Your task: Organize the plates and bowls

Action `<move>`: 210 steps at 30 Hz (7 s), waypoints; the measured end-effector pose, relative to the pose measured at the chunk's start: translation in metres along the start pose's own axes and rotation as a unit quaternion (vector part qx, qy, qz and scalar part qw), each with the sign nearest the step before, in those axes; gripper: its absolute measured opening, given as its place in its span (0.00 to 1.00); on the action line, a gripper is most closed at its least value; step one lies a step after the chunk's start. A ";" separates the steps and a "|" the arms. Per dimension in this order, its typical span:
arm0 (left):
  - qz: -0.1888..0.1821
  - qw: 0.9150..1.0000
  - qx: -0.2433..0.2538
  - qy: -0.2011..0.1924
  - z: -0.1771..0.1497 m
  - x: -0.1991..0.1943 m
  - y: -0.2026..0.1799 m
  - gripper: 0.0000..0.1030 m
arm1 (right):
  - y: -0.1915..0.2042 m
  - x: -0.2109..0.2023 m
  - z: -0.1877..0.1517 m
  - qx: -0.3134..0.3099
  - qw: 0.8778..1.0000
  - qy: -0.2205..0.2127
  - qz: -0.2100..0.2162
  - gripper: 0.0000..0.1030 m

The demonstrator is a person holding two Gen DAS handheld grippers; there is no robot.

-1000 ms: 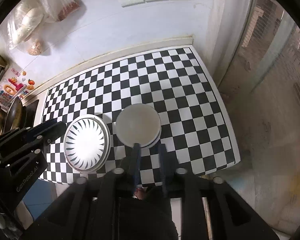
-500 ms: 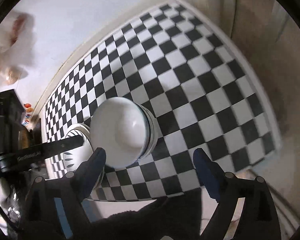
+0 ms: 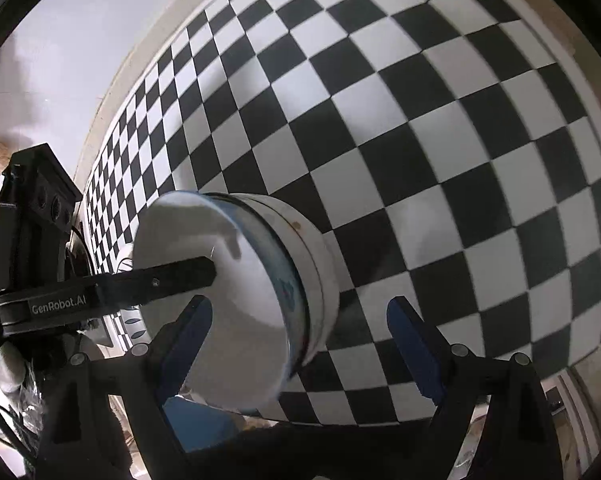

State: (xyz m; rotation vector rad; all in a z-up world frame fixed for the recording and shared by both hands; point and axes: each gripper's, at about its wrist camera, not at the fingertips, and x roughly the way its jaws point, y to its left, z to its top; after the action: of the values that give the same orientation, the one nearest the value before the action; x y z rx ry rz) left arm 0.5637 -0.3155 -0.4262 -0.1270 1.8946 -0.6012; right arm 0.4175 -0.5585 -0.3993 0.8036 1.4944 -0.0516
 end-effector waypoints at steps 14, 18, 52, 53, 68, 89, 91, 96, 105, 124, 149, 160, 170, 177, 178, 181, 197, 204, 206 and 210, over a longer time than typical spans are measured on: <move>-0.001 1.000 0.022 -0.002 0.007 0.012 -0.002 0.42 | -0.004 0.047 0.012 0.023 0.998 0.047 0.036 0.57; 0.006 1.000 0.028 -0.012 0.003 0.012 -0.006 0.39 | -0.002 0.049 0.009 0.032 0.998 0.032 0.046 0.55; -0.019 0.995 0.015 -0.100 -0.042 -0.072 0.015 0.39 | 0.062 0.002 -0.002 -0.044 0.996 -0.001 0.077 0.46; -0.017 0.994 0.012 -0.107 -0.046 -0.080 0.020 0.39 | 0.070 0.002 -0.003 -0.051 0.996 -0.001 0.079 0.46; -0.015 0.984 -0.068 -0.162 -0.090 -0.124 0.100 0.39 | 0.170 0.040 -0.026 -0.143 0.985 0.042 0.090 0.46; -0.015 0.980 -0.132 -0.146 -0.102 -0.095 0.173 0.39 | 0.199 0.120 -0.042 -0.179 0.976 0.104 0.070 0.46; -0.016 0.980 -0.134 -0.146 -0.103 -0.095 0.176 0.39 | 0.201 0.122 -0.043 -0.181 0.976 0.105 0.068 0.46; -0.017 0.980 -0.135 -0.147 -0.104 -0.097 0.180 0.39 | 0.207 0.126 -0.043 -0.187 0.974 0.106 0.065 0.46; -0.016 0.981 -0.131 -0.146 -0.103 -0.097 0.181 0.39 | 0.214 0.126 -0.040 -0.192 0.974 0.105 0.055 0.46; 0.079 0.971 -0.103 -0.201 -0.119 -0.118 0.153 0.40 | 0.230 0.102 -0.049 -0.244 0.968 0.040 -0.044 0.46; 0.235 0.863 -0.060 -0.442 -0.248 -0.186 0.102 0.96 | 0.267 -0.045 -0.154 -0.298 0.915 -0.232 -0.140 1.00; 0.246 0.850 -0.025 -0.465 -0.302 -0.194 0.069 0.96 | 0.259 -0.103 -0.218 -0.271 0.905 -0.301 -0.132 1.00; 0.247 0.826 -0.041 -0.505 -0.372 -0.209 0.047 0.96 | 0.243 -0.163 -0.282 -0.276 0.882 -0.362 -0.126 1.00; 0.263 0.797 -0.034 -0.543 -0.440 -0.224 0.021 0.96 | 0.232 -0.208 -0.342 -0.289 0.866 -0.395 -0.103 1.00; 0.265 0.793 -0.032 -0.548 -0.453 -0.225 0.016 0.96 | 0.230 -0.215 -0.352 -0.292 0.864 -0.398 -0.098 1.00; 0.274 0.785 -0.028 -0.556 -0.486 -0.227 0.004 0.96 | 0.223 -0.232 -0.379 -0.297 0.859 -0.406 -0.092 1.00; 0.283 0.758 -0.012 -0.588 -0.629 -0.230 -0.029 0.96 | 0.190 -0.311 -0.530 -0.279 0.842 -0.456 -0.074 1.00; 0.276 0.758 0.005 -0.591 -0.663 -0.228 -0.023 0.96 | 0.187 -0.318 -0.582 -0.271 0.839 -0.465 -0.080 1.00; 0.279 0.756 0.008 -0.592 -0.671 -0.226 -0.022 0.96 | 0.188 -0.318 -0.593 -0.273 0.838 -0.465 -0.086 1.00; 0.276 0.755 0.009 -0.595 -0.680 -0.225 -0.016 0.96 | 0.191 -0.315 -0.608 -0.275 0.837 -0.463 -0.097 1.00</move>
State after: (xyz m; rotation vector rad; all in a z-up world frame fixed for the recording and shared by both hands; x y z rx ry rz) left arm 0.0423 -0.0127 -0.0393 0.0690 0.5923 -0.0341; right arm -0.0476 -0.2502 0.0408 0.0828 0.5837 -0.1337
